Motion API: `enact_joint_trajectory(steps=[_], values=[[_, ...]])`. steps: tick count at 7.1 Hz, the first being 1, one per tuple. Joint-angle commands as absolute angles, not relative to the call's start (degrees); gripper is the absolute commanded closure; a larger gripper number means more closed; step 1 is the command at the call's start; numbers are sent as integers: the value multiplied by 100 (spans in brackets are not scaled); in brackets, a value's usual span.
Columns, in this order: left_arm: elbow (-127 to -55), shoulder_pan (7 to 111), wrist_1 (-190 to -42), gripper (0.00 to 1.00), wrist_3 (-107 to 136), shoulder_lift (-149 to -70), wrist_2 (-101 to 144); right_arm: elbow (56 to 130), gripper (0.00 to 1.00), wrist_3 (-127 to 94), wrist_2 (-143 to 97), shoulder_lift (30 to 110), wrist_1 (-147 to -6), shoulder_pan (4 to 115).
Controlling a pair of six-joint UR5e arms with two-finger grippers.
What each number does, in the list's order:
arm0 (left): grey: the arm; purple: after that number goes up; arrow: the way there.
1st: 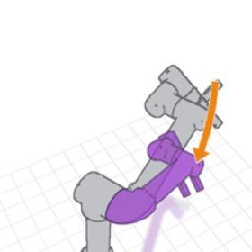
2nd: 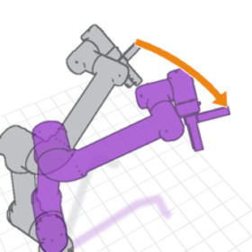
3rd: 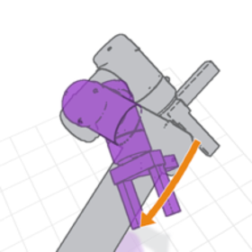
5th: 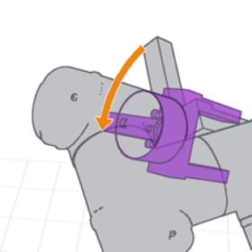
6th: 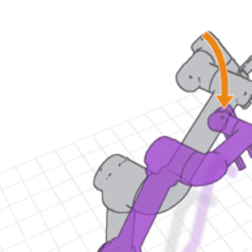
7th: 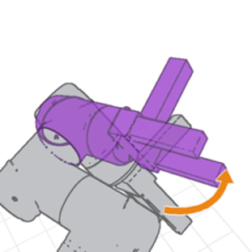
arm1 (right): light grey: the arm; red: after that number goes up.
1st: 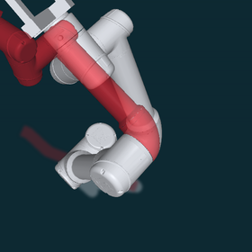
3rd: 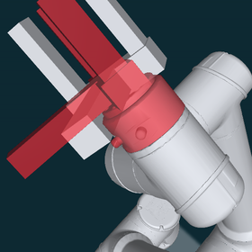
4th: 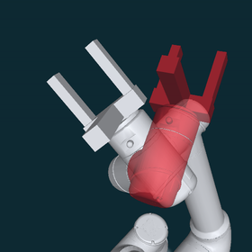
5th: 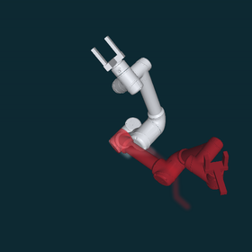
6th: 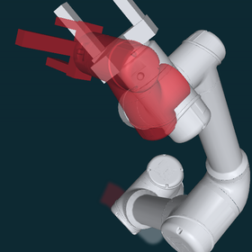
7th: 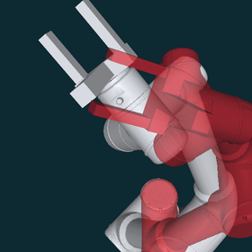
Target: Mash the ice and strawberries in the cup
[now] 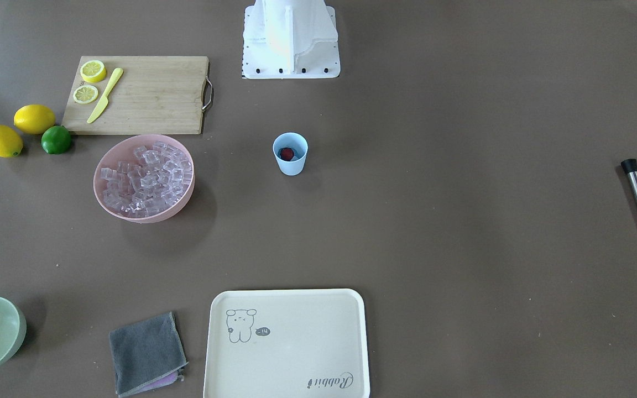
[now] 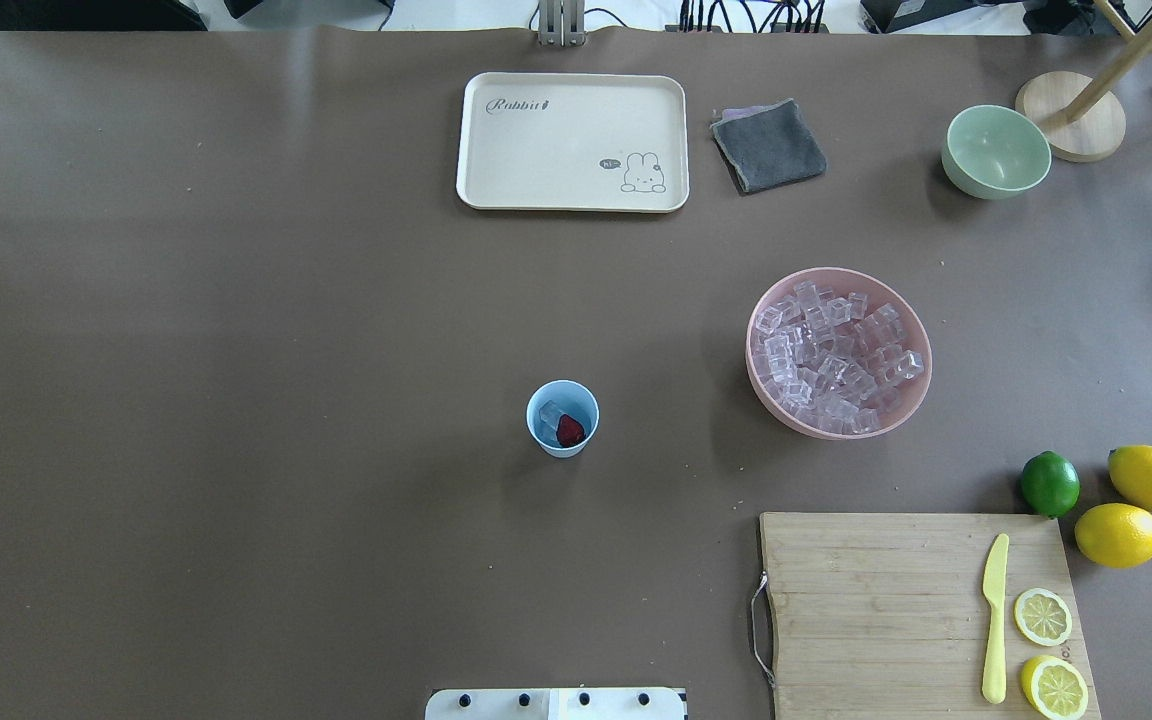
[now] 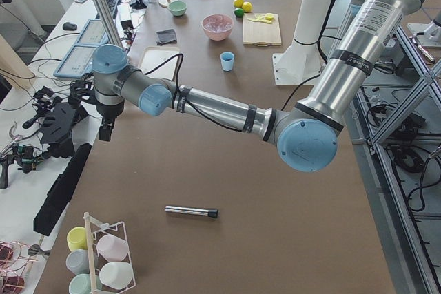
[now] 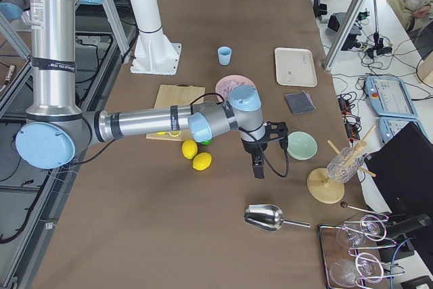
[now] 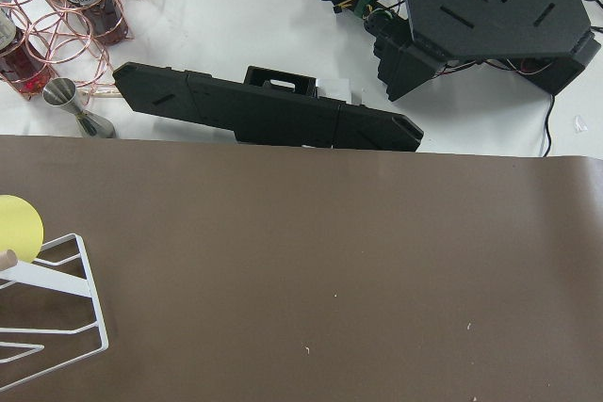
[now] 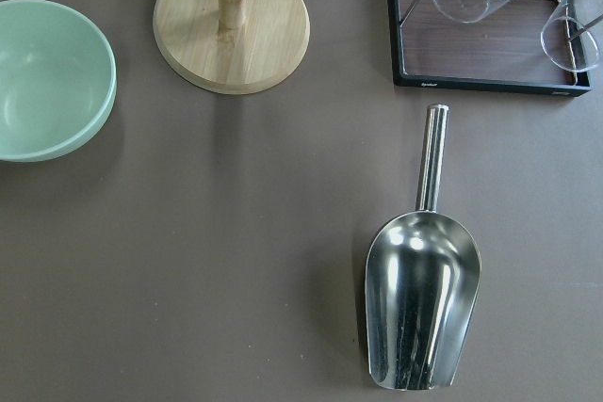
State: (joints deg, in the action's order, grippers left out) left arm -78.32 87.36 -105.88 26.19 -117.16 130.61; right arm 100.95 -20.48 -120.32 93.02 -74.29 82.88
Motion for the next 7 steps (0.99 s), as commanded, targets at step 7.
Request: enact_joint_trajectory(steps=[7], values=[[-7831, 8719, -10582, 2, 2628, -11716, 13060, 10134, 0, -2057, -12041, 9264, -7435, 8288]])
